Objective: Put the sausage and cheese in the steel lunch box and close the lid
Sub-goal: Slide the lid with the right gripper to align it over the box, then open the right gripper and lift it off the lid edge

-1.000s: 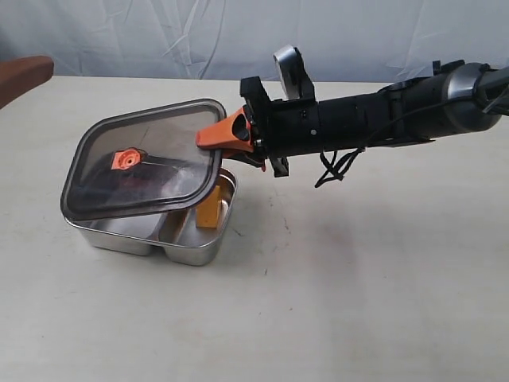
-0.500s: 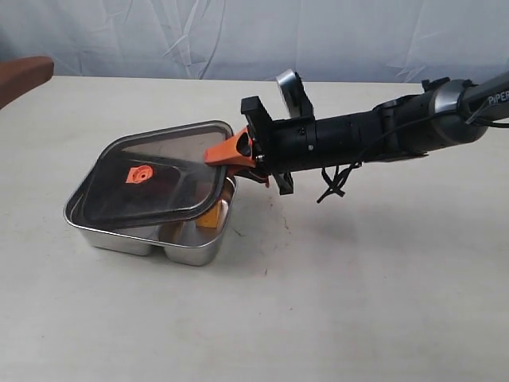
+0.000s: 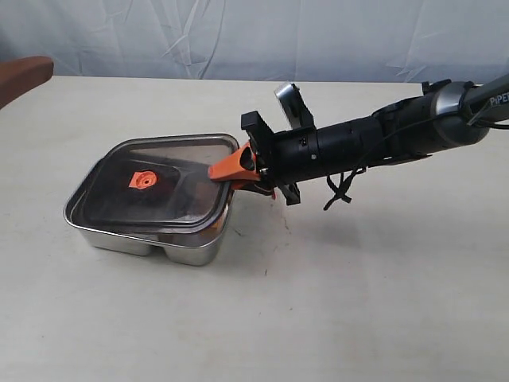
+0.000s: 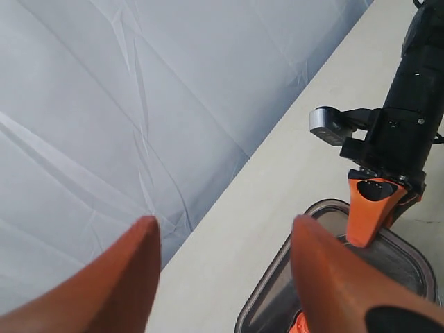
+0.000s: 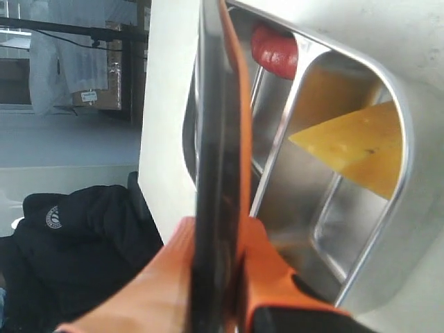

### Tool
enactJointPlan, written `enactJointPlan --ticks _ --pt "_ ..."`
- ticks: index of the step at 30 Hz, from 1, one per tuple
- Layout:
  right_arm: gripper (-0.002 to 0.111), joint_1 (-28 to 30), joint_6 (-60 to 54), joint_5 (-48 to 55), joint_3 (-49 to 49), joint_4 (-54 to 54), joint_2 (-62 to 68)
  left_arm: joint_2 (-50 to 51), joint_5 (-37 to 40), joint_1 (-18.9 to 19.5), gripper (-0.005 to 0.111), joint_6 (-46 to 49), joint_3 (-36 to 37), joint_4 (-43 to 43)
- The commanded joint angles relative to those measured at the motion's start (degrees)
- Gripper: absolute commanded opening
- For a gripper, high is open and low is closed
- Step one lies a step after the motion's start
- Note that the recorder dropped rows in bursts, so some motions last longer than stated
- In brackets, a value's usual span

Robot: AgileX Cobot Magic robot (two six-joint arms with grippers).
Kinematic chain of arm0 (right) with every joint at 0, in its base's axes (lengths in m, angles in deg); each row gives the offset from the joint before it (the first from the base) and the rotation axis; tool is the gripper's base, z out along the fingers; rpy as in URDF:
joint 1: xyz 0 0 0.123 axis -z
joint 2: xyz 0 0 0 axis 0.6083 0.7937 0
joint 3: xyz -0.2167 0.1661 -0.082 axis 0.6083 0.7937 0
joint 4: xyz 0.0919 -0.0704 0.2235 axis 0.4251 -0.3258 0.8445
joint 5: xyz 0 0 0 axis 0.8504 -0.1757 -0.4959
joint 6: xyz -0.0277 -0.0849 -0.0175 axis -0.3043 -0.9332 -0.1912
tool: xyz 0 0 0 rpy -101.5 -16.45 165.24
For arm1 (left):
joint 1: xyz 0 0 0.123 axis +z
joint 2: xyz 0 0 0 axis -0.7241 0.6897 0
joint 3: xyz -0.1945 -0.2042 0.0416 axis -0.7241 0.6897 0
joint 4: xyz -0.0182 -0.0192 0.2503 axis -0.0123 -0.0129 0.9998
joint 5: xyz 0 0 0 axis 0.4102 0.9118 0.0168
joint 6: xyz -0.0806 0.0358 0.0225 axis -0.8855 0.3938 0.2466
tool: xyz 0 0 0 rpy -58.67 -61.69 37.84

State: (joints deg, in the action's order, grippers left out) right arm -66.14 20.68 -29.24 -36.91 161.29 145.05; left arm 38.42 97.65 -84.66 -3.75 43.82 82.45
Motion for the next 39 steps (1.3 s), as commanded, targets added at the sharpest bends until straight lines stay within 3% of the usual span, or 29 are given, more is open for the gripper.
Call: enactJointPlan --ticks 1,4,8,11,24,30,32,33,36,38,39 --pt "-0.001 0.1 0.4 0.6 0.4 -3.9 0.0 -0.4 -0.4 -0.1 0.054 -0.5 -0.4 0.0" --pt "0.005 0.1 2.6 0.1 0.4 -6.4 0.0 -0.4 -0.4 -0.1 0.054 -0.5 -0.4 0.0" --pt "0.033 0.1 4.7 -1.6 0.4 -10.5 0.0 -0.4 -0.4 -0.1 0.054 -0.5 -0.4 -0.3" --pt "0.042 0.1 4.8 -2.3 0.4 -10.8 0.0 -0.4 -0.4 -0.1 0.054 -0.5 -0.4 -0.3" --pt "0.042 2.2 10.8 -2.5 -0.9 -17.4 -1.1 -0.4 -0.4 -0.1 0.054 -0.5 -0.4 -0.4" --pt "0.042 6.7 10.8 0.1 -0.9 -21.3 -4.8 -0.4 0.8 -0.1 0.053 -0.5 -0.4 0.7" --pt "0.041 7.5 11.0 0.1 -0.9 -21.6 -5.8 -0.4 1.3 -0.1 0.046 -0.5 0.2 2.7" --pt "0.039 7.7 11.0 -0.2 -0.9 -22.1 -6.3 -0.4 1.5 -0.1 0.037 -0.5 0.7 3.4" --pt "0.015 7.8 11.8 -2.1 -0.9 -23.4 -7.1 -0.4 1.6 -0.1 0.005 -0.5 2.0 3.6" --pt "-0.001 7.8 12.8 -3.9 -0.9 -23.6 -7.1 -0.4 1.6 -0.1 0.001 -0.5 2.5 3.7" --pt "0.0 7.8 13.5 -5.5 -0.9 -23.8 -7.1 -0.4 2.2 -0.1 0.0 -0.5 2.8 3.9"
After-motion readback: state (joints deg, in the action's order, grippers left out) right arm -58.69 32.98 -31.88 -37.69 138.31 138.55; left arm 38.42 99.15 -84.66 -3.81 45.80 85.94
